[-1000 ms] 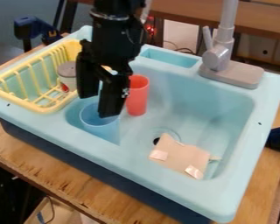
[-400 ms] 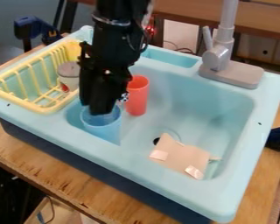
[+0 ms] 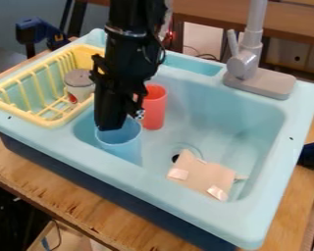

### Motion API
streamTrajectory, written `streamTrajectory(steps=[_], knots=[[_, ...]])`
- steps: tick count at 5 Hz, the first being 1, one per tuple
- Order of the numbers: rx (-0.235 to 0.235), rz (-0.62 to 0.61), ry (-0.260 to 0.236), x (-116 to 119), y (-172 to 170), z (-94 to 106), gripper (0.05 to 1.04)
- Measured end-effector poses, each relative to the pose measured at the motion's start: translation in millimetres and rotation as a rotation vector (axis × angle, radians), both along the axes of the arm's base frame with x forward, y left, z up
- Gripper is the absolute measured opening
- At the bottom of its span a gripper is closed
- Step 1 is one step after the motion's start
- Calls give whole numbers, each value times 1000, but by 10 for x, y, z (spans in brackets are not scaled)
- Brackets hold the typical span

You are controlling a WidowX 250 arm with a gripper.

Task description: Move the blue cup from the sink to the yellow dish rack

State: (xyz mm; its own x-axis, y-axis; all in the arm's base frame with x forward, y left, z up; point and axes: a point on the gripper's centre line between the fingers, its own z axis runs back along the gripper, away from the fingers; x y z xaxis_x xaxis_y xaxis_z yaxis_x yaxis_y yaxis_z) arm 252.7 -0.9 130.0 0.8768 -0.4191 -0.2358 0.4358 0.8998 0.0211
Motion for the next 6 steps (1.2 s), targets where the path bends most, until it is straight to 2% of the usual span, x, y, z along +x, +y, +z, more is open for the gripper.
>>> streamTrajectory(steps=[1, 2, 3, 4, 5, 6], knots=[[-2, 21, 12, -9, 46, -25, 70], [-26, 22, 18, -24, 22, -14, 70], [-87, -12, -20, -62, -56, 126, 70], [-156, -52, -86, -128, -140, 404, 70], [-192, -16, -150, -152, 2, 680, 70], [-202, 19, -171, -160, 157, 802, 70]])
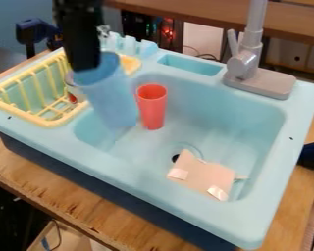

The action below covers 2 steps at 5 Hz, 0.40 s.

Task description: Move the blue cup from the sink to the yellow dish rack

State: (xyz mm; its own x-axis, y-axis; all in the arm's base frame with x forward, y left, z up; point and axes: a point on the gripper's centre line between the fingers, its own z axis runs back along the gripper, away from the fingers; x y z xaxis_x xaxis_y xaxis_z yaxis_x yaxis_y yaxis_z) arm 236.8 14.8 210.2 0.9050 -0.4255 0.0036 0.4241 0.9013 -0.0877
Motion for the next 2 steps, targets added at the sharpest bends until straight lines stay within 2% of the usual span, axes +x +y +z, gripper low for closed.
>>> streamTrajectory(steps=[2], knots=[[57, 212, -83, 52, 547, 368, 70]])
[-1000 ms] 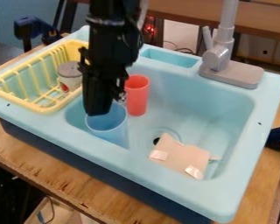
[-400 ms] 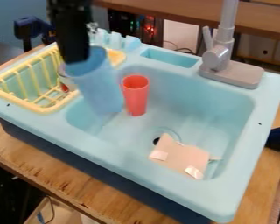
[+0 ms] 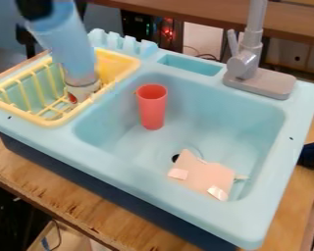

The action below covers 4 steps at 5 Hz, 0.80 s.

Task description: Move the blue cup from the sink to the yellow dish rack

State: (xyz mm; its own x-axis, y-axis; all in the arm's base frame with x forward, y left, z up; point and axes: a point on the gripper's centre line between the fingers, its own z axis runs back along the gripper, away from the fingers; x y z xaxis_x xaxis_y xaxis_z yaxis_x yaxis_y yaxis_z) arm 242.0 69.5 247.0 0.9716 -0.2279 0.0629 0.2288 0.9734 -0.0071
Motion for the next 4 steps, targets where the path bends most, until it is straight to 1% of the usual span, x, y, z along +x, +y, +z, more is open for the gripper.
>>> streamTrajectory(steps=[1, 2, 3, 4], knots=[[12, 75, 39, -47, 214, -3, 70], [64, 149, 89, -81, 344, -56, 70], [94, 178, 98, 0, 480, -174, 70], [69, 187, 170, 101, 604, -443, 70]])
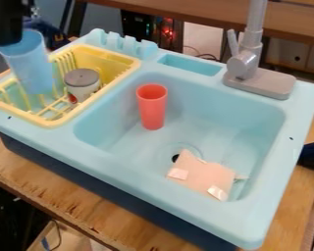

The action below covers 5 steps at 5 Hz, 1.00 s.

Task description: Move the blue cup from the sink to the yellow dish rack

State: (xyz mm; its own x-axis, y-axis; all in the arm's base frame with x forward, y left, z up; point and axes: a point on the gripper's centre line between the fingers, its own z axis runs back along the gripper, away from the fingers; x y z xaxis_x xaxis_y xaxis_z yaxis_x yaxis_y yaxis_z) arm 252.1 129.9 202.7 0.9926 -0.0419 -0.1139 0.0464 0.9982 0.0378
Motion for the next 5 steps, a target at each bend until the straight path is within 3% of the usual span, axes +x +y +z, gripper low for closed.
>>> streamTrajectory(steps=[2, 5], knots=[[10, 26, 67, 137, 121, -204, 70], [27, 49, 106, 147, 168, -305, 70]])
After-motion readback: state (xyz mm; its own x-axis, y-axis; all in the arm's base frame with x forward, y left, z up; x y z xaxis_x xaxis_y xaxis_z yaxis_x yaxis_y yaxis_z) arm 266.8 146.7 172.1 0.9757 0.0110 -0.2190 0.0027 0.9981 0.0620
